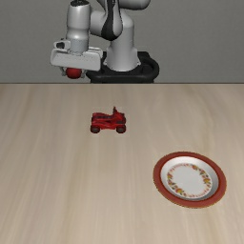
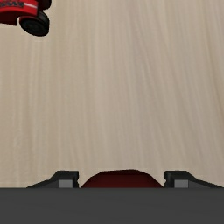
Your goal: Pick up the tomato and put it on the plate
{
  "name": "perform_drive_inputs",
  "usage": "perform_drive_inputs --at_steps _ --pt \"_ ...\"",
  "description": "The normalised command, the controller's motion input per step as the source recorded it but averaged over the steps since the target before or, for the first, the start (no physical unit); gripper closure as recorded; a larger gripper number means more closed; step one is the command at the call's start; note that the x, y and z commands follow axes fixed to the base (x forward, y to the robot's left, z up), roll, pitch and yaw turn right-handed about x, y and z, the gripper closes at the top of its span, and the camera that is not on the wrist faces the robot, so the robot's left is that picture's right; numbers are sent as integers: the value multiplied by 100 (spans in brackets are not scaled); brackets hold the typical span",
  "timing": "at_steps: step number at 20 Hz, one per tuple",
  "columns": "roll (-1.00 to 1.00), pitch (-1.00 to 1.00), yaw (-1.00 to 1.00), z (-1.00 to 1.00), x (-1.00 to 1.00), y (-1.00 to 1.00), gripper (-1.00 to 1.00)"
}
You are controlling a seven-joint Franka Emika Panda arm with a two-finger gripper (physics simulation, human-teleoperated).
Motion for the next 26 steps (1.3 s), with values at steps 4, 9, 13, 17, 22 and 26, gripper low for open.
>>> perform_drive_inputs --at_steps 4,9,13,17,22,26 --pt "0 0 0 25 75 0 100" --pt "0 0 0 0 100 0 100" --pt "0 0 0 0 100 0 100" --pt "0 0 0 0 100 0 100" --pt "0 0 0 0 100 0 100" --pt "0 0 0 0 100 0 100"
